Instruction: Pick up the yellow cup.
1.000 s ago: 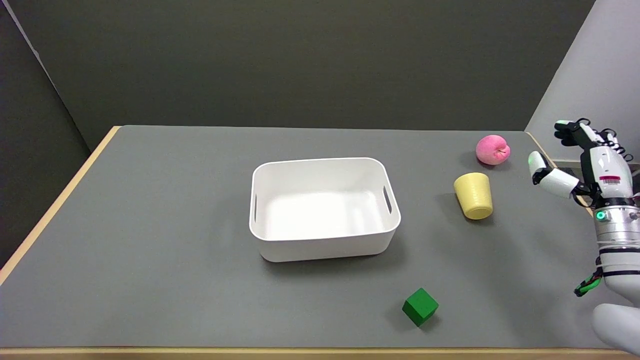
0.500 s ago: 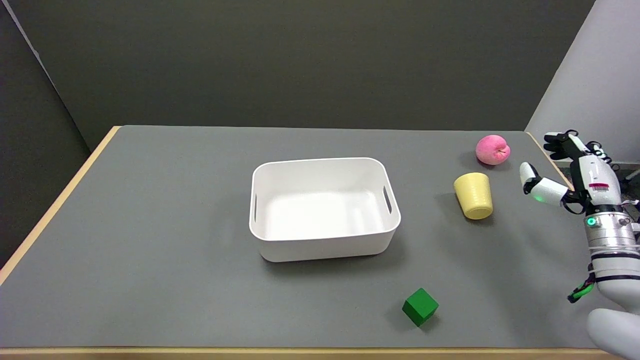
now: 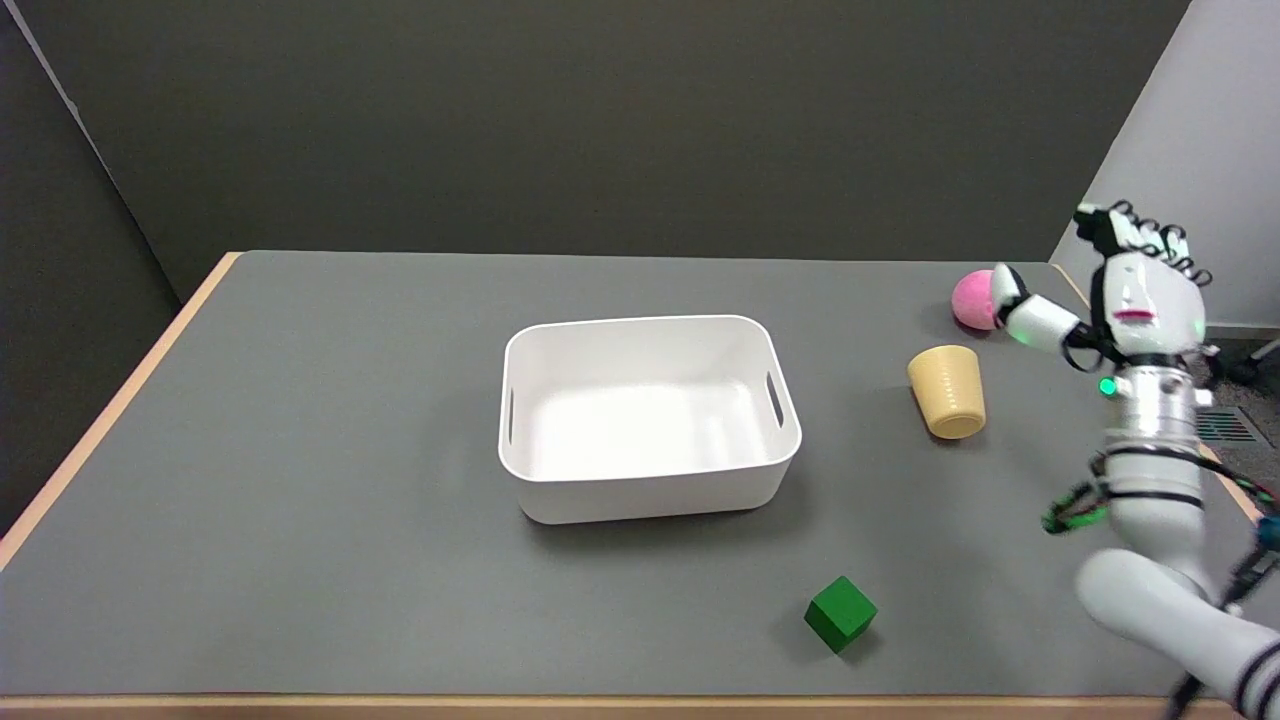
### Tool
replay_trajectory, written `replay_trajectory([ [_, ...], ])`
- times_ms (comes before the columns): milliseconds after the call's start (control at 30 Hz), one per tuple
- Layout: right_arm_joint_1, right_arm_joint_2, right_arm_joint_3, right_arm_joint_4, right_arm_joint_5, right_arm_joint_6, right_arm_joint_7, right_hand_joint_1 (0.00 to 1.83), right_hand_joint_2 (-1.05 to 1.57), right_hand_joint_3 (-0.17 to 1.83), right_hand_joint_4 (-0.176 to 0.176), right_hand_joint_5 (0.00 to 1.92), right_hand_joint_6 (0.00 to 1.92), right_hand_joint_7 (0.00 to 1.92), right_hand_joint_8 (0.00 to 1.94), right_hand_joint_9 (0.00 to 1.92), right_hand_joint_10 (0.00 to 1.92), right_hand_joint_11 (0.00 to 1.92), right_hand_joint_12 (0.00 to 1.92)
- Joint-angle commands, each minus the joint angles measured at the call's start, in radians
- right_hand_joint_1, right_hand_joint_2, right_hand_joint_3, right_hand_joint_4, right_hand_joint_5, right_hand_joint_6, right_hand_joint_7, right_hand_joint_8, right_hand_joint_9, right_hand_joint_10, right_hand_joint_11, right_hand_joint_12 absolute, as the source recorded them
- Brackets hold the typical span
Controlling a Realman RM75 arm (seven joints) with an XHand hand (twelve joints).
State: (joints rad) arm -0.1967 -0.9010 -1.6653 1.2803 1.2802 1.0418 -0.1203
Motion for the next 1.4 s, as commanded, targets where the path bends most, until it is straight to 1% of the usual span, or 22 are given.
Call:
replay_trajectory([
  [33,0.407,-0.139,-0.52,0.41,0.545,0.52,-1.12,0.36,0.65,0.75,-0.176,0.24,0.56,0.32,0.51,0.2,0.99,0.06,1.3],
  [133,0.379,-0.154,-0.54,0.445,0.545,0.574,-1.155,0.35,0.65,0.74,-0.176,0.24,0.58,0.3,0.52,0.18,0.97,0.07,1.31],
  [200,0.352,-0.171,-0.56,0.463,0.53,0.625,-1.17,0.35,0.62,0.78,-0.176,0.23,0.59,0.28,0.53,0.17,0.93,0.06,1.33],
  [367,0.267,-0.204,-0.608,0.497,0.494,0.764,-1.169,0.33,0.62,0.79,-0.176,0.21,0.58,0.24,0.51,0.12,0.88,0.03,1.32],
  [433,0.246,-0.218,-0.634,0.501,0.492,0.793,-1.169,0.32,0.62,0.78,-0.176,0.2,0.57,0.22,0.51,0.11,0.87,0.03,1.31],
  [567,0.192,-0.258,-0.664,0.48,0.491,0.795,-1.137,0.3,0.62,0.78,-0.176,0.18,0.56,0.2,0.49,0.09,0.84,0.02,1.3],
  [767,0.155,-0.293,-0.707,0.418,0.492,0.778,-1.022,0.27,0.66,0.71,-0.176,0.15,0.52,0.17,0.46,0.05,0.82,0.01,1.25],
  [900,0.154,-0.293,-0.709,0.393,0.499,0.711,-0.996,0.27,0.66,0.71,-0.176,0.14,0.51,0.16,0.45,0.04,0.81,0.01,1.25],
  [1133,0.165,-0.277,-0.651,0.366,0.479,0.613,-0.998,0.27,0.66,0.71,-0.176,0.15,0.52,0.17,0.46,0.05,0.82,0.02,1.25],
  [1200,0.167,-0.269,-0.626,0.365,0.486,0.576,-1.003,0.29,0.63,0.77,-0.176,0.17,0.55,0.19,0.48,0.08,0.82,0.02,1.29],
  [1400,0.17,-0.258,-0.547,0.324,0.519,0.498,-1.003,0.3,0.62,0.78,-0.176,0.18,0.56,0.21,0.5,0.1,0.84,0.03,1.31],
])
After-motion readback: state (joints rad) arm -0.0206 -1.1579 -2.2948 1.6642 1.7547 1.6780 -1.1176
